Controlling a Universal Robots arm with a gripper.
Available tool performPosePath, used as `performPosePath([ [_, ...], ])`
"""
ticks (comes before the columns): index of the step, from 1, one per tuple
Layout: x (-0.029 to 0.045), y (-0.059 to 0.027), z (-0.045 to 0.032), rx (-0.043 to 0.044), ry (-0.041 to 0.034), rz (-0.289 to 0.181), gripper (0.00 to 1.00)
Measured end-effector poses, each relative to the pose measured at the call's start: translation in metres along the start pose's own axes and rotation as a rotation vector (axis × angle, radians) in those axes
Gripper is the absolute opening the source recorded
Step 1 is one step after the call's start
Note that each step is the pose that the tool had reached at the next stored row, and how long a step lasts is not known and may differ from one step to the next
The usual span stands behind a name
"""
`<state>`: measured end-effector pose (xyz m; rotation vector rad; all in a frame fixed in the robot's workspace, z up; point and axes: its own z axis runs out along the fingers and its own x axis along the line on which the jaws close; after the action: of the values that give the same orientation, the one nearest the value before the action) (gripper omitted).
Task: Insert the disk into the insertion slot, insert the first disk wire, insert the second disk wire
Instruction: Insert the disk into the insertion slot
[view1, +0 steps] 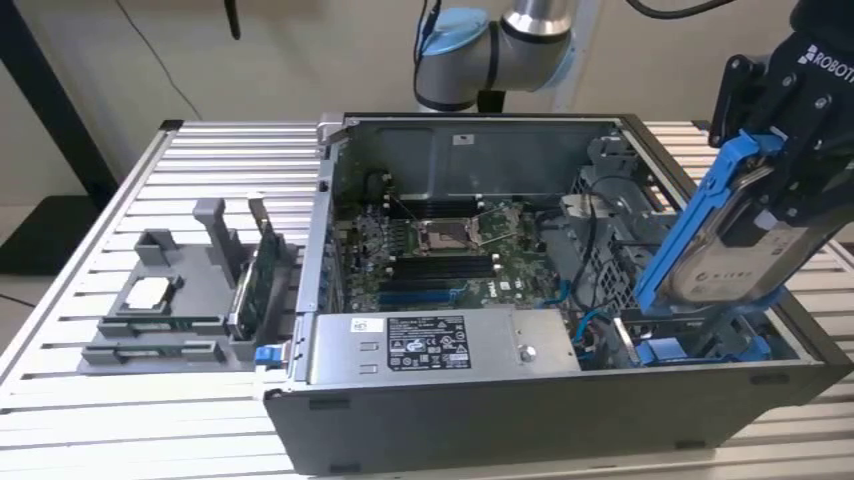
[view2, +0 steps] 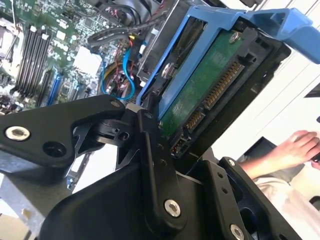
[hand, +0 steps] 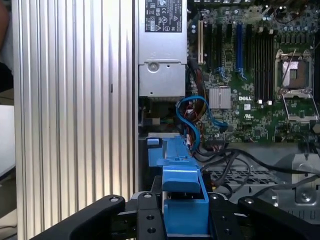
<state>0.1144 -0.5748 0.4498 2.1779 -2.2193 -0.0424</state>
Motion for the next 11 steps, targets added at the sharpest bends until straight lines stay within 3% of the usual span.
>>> performPosePath([
  [11,0.0000,-0.0004,0.0030,0.0000,-0.0001,0.000,0.33],
])
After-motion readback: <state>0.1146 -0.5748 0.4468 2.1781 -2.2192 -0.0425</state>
